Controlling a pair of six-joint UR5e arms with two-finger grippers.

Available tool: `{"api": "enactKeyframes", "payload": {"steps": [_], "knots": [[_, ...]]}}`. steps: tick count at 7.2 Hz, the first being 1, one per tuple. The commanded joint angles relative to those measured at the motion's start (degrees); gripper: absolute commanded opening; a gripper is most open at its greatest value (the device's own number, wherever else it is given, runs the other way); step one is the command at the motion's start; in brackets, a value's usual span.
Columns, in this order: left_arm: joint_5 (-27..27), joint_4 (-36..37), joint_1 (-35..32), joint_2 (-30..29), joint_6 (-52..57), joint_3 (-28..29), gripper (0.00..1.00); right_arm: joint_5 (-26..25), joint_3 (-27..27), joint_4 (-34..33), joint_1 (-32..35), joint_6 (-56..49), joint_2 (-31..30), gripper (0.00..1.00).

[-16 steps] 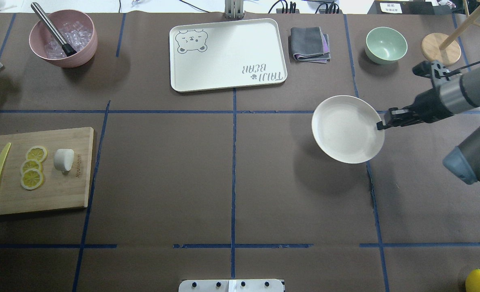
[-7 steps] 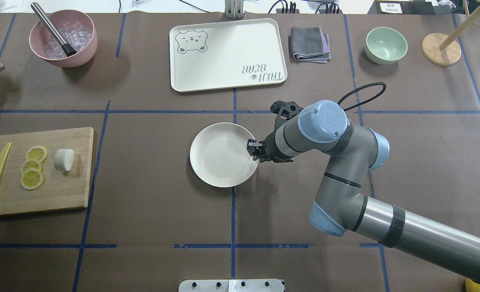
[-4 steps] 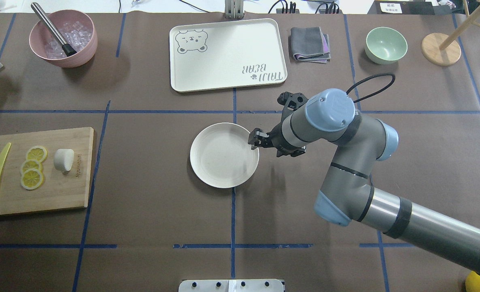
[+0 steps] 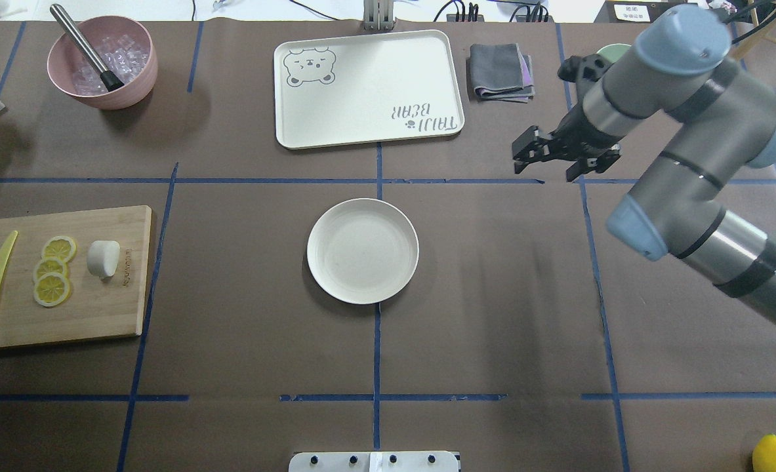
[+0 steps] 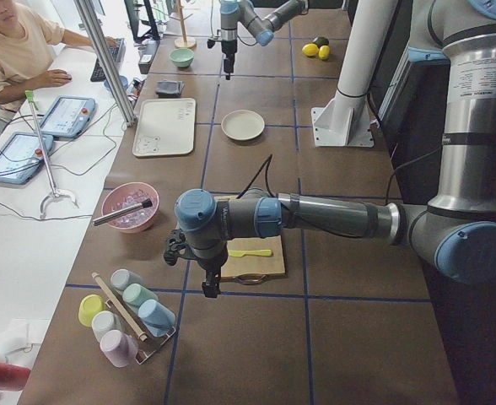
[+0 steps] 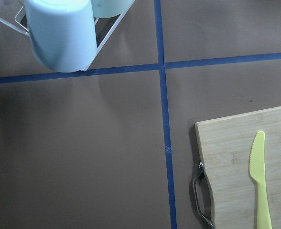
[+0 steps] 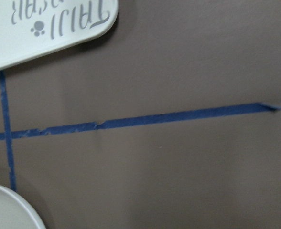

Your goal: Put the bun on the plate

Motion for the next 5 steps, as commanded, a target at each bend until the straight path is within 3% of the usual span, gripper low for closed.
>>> {"api": "enactKeyframes", "payload": {"steps": [1, 3, 5], "knots": [[-0.08, -0.03, 0.03, -0.04, 0.00, -0.24, 1.00, 1.80, 2.41, -12.46, 12.44, -27.80, -5.05, 1.00], [-0.08, -0.30, 0.03, 0.14, -0.09, -0.24, 1.00, 1.89, 4.16, -16.80, 22.64, -48.32, -12.77, 1.00], [0.00, -1.78, 0.03, -0.21, -0.53, -0.07, 1.00, 2.15, 6.45, -16.20, 30.91, -63.82, -24.36, 1.00]]}}
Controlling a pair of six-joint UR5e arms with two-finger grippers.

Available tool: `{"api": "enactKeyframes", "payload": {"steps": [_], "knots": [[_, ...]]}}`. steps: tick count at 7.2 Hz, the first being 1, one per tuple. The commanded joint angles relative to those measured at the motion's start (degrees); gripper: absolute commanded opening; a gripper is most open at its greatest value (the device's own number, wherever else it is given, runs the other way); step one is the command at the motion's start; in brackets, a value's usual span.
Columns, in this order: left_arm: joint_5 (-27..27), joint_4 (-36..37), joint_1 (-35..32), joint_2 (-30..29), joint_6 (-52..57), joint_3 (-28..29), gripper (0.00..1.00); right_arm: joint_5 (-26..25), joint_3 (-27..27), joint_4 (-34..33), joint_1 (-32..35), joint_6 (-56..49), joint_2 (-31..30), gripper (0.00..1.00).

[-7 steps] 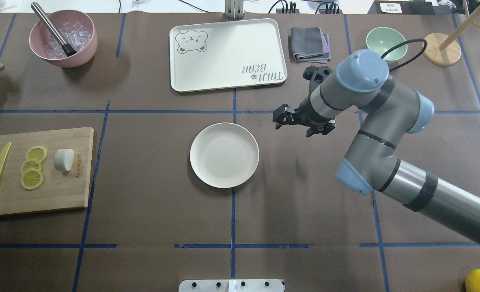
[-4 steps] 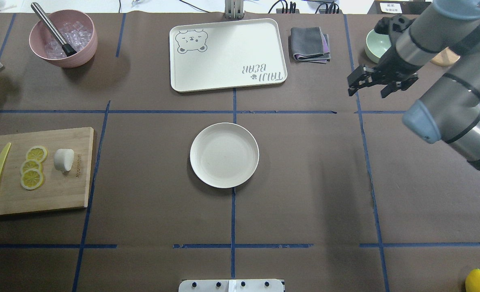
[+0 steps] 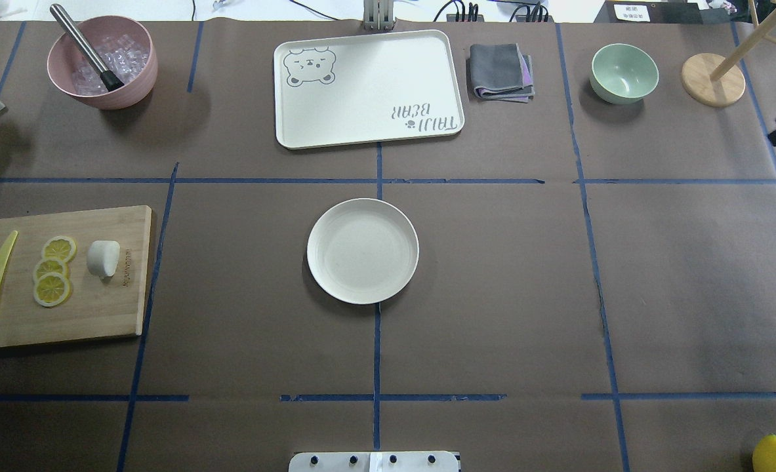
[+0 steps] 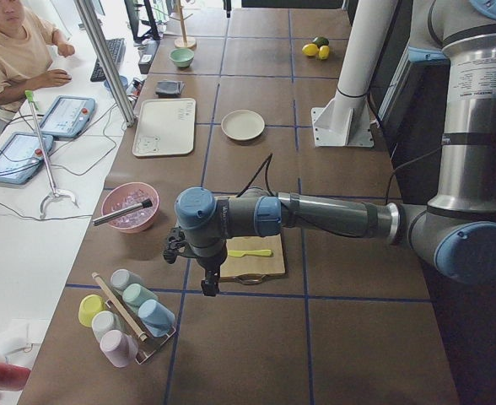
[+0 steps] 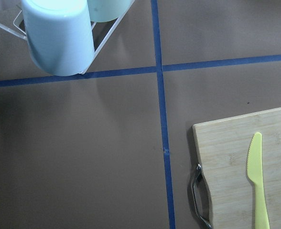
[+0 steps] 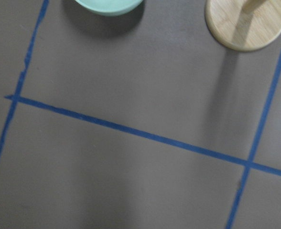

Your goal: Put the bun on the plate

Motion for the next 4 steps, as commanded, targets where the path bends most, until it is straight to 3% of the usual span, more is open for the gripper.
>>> {"api": "enactKeyframes", "payload": {"steps": [1, 4], "knots": [[0.07, -2.60, 0.01, -0.16, -0.32, 0.10, 1.00, 0.64, 1.35, 0.34, 7.25, -12.32, -10.98, 1.00], [-0.19, -13.48, 1.94, -2.43, -0.23, 0.54, 1.00, 0.65, 1.79, 0.87, 8.33, -11.82, -12.51, 1.00]]}}
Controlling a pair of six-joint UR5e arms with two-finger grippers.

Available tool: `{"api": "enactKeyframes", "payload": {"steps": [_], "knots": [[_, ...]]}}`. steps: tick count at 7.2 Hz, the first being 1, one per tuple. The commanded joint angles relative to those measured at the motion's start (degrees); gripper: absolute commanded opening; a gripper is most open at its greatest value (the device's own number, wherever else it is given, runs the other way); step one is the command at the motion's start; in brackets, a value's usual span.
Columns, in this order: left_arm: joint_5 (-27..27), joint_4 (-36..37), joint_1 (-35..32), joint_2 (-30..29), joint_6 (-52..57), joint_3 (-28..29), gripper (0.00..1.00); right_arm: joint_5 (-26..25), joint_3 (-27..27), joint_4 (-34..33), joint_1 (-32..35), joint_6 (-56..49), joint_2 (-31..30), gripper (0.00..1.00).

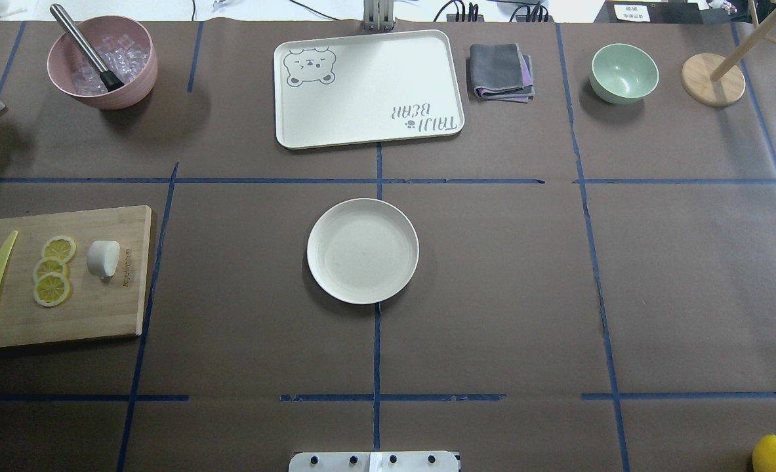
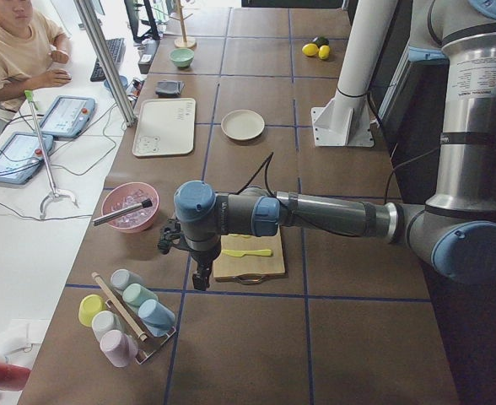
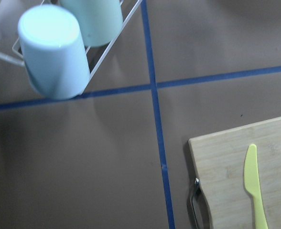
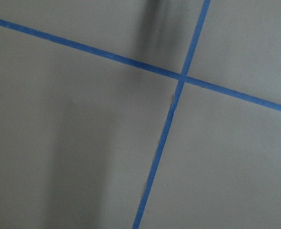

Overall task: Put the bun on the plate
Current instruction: 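Lower the left gripper onto the white bun on the cutting board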

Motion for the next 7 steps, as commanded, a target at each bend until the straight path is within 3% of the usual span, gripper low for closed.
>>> {"api": "enactKeyframes", "payload": {"steps": [1, 2, 4, 6, 7], "knots": [[-3.40, -5.00, 0.95, -1.42, 0.36, -0.03, 1.00, 0.02, 0.24, 0.08, 0.28, -0.16, -0.45, 1.00], [-8.48, -8.32, 4.61, -1.68, -1.20, -0.99, 1.00, 0.02, 0.24, 0.08, 0.28, -0.16, -0.45, 1.00], [-9.33, -8.96, 17.06, -1.86, -23.06, -5.27, 1.00, 0.02, 0.24, 0.08, 0.28, -0.16, -0.45, 1.00], [4.67, -8.96, 29.97, -1.86, -45.31, -12.83, 1.00, 0.02, 0.24, 0.08, 0.28, -0.16, -0.54, 1.00], [8.22, -9.05, 34.65, -1.86, -50.38, -13.64, 1.00, 0.02, 0.24, 0.08, 0.28, -0.16, -0.54, 1.00]]}}
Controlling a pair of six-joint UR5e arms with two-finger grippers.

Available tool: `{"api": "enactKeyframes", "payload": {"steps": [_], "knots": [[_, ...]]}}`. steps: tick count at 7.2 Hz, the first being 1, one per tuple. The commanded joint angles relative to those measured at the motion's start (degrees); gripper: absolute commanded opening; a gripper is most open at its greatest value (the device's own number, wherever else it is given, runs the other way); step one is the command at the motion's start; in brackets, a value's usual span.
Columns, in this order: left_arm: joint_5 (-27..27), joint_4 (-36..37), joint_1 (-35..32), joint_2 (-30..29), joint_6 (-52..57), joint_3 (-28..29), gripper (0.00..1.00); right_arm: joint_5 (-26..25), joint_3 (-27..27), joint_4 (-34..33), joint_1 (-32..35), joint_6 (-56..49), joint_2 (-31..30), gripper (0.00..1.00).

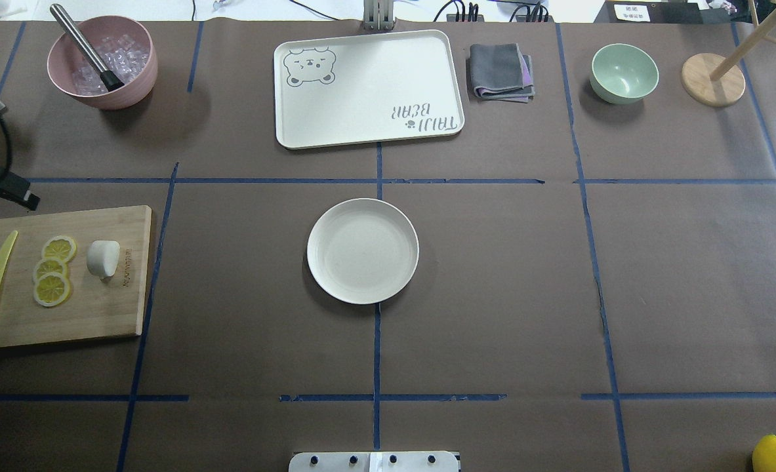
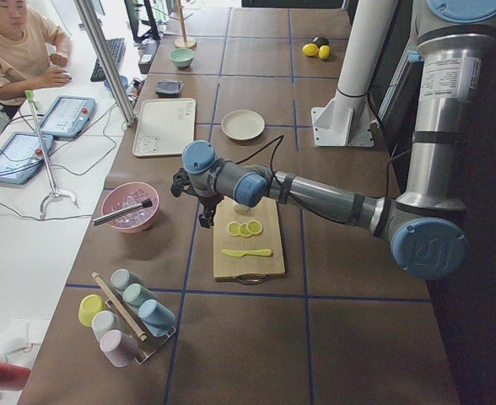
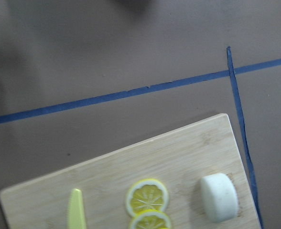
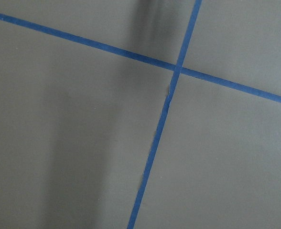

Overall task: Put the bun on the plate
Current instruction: 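Lower the left gripper onto the white bun on the cutting board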

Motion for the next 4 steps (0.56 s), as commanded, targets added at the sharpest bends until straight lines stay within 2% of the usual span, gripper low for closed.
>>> {"api": "enactKeyframes", "payload": {"steps": [1, 4], "knots": [[7.44, -0.11, 10.74, 0.08, -10.70, -1.86, 1.00, 0.00, -0.03, 0.00, 0.00, 0.00, -0.02, 1.00], [7.72, -0.46, 14.45, -0.35, -10.36, 1.73, 1.00, 0.00, -0.03, 0.00, 0.00, -0.09, -0.19, 1.00]]}}
